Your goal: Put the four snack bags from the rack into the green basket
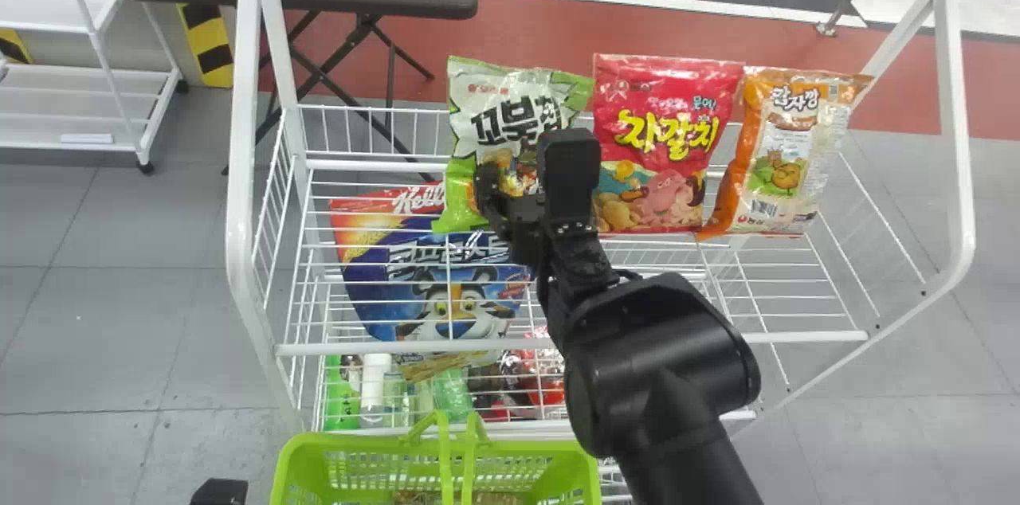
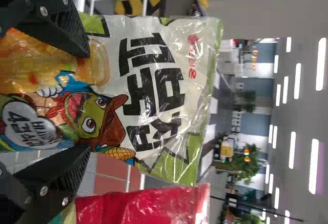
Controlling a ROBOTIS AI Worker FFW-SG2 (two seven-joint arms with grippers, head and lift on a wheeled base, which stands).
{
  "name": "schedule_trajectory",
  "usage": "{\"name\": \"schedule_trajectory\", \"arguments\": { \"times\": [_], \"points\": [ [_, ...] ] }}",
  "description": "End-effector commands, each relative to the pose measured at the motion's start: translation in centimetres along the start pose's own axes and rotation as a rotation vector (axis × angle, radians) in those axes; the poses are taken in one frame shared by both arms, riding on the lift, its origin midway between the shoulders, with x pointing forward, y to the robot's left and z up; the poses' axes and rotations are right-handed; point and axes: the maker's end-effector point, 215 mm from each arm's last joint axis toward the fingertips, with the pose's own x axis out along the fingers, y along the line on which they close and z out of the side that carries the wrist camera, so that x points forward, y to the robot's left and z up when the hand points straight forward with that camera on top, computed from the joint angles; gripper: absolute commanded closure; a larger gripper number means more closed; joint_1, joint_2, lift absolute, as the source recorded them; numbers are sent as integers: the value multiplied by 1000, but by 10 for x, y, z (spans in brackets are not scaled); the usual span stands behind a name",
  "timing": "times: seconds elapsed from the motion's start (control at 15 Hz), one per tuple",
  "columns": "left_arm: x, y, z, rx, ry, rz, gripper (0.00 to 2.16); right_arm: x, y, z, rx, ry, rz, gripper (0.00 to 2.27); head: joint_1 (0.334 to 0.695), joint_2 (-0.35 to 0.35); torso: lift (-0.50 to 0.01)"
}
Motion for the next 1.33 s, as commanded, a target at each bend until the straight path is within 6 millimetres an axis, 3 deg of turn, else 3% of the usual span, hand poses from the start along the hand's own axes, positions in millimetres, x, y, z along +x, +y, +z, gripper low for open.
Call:
{"name": "schedule_trajectory", "arguments": {
  "times": [0.0,0.13,0.4,0.6,0.73,1.0,1.2,1.27],
  "points": [
    [0,0,0,-1,-3,0,2030,-4,9,-3,5,7,41,2027,695,-179,-7],
    [1,-1,0,-2,-5,-1,2030,-17,16,10,20,-47,65,2057,695,-166,-7],
    [5,-3,0,-3,-9,-9,2030,-38,9,19,16,-80,64,2078,695,-165,-7],
    [5,-4,2,2,-9,-7,2030,-72,2,23,34,-97,83,2074,695,-182,-7],
    [2,-3,2,0,-12,-1,2030,-97,-5,15,40,-62,96,2074,695,-196,-7],
    [0,0,2,0,-17,14,2030,-173,-19,-30,4,166,143,2074,695,-249,-7],
    [4,-2,1,0,-11,11,2030,-236,-37,-71,-60,340,141,2074,695,-327,-7],
    [6,-3,1,0,-12,7,2030,-255,-44,-92,-81,422,137,2074,695,-350,-7]
  ]
}}
